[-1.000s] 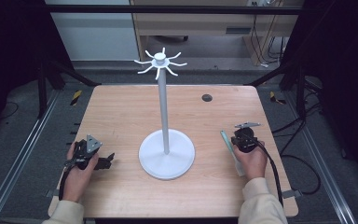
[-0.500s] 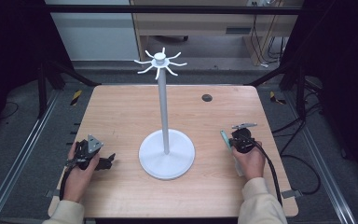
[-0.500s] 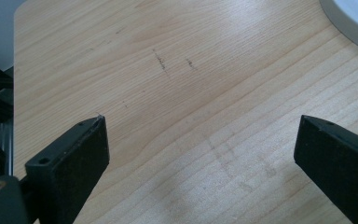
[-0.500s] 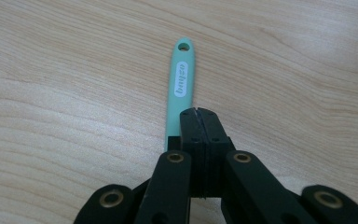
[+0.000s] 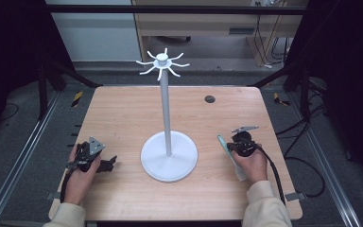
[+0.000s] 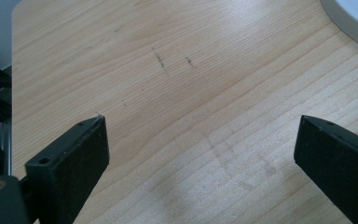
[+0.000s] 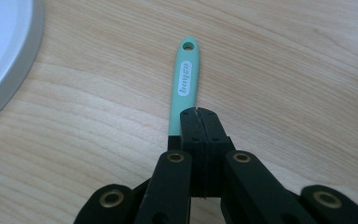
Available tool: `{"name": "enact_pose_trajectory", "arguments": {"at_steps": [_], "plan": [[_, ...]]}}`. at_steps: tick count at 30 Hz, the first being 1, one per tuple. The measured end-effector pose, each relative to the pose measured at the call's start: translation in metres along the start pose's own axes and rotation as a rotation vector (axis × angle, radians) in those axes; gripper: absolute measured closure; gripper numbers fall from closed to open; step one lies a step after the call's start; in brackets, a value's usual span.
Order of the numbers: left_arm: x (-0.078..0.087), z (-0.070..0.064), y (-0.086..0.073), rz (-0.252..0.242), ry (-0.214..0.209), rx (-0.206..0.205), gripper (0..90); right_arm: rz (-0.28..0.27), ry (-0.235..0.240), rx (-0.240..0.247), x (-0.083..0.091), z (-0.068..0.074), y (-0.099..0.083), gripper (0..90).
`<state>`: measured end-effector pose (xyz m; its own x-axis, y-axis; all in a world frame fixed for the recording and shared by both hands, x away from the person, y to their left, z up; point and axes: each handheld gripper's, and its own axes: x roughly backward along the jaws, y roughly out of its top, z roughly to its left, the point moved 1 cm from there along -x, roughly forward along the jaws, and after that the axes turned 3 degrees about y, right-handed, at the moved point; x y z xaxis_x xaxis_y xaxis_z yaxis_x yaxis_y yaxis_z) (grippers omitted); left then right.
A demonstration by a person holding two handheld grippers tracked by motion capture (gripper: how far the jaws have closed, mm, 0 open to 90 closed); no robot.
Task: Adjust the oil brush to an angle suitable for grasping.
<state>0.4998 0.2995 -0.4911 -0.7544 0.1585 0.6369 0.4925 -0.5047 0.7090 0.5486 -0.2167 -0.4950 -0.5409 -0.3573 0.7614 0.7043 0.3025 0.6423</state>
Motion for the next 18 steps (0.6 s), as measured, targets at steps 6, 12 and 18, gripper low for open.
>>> {"name": "enact_pose_trajectory", "arguments": {"at_steps": [6,12,18], "plan": [[0.000,0.000,0.000,0.000,0.000,-0.002,2.7,0.015,0.038,0.044,-0.001,0.009,0.001,90.0],[0.000,-0.001,0.000,0.002,0.000,-0.006,2.7,0.034,0.073,0.077,-0.001,0.021,0.001,90.0],[0.000,-0.001,0.000,0.002,0.000,-0.007,2.7,0.050,0.105,0.109,-0.001,0.030,0.001,90.0]]}}
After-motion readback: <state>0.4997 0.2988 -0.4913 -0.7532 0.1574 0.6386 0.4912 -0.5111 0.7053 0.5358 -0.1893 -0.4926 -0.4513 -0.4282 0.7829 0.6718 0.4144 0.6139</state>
